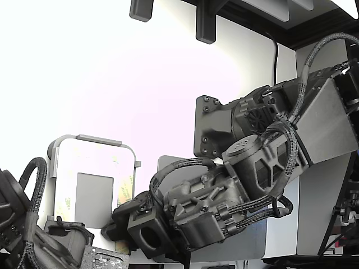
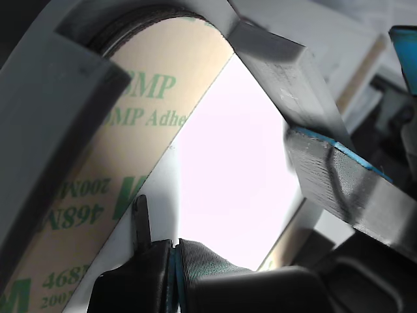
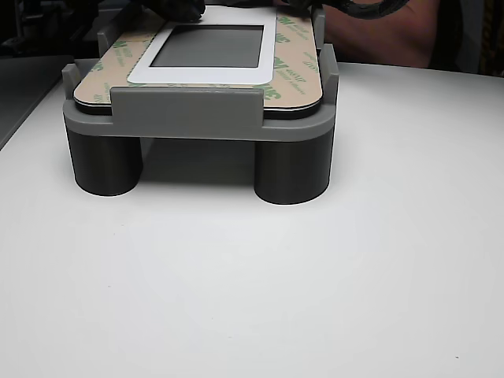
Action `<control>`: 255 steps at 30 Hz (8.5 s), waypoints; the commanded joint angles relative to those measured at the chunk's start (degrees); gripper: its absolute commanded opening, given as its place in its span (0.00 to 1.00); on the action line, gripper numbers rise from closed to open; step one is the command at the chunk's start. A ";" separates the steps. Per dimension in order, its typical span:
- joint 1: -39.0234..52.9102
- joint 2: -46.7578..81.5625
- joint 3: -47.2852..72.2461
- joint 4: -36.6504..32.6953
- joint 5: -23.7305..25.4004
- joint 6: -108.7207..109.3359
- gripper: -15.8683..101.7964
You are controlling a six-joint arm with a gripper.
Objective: Peel off protective film from adhesive tape.
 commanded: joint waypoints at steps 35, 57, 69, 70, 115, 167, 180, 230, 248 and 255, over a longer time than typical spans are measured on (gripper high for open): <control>-0.26 0.53 -2.55 0.35 0.53 -0.53 0.05; 0.18 1.85 -1.32 0.70 0.88 0.97 0.06; 0.26 1.14 -1.93 0.53 0.97 0.79 0.06; 0.26 0.97 -2.20 0.62 0.97 0.70 0.06; 0.79 1.85 -1.14 0.88 1.23 2.02 0.06; 2.81 0.26 -3.34 1.67 -0.88 3.34 0.06; 3.34 -1.41 -5.01 1.85 -1.23 3.25 0.06; 4.83 -3.78 -9.40 5.01 -0.09 3.78 0.06; 3.78 -2.46 -6.68 2.64 -0.18 1.58 0.05; 2.81 -2.37 -6.15 2.11 -0.97 0.35 0.05</control>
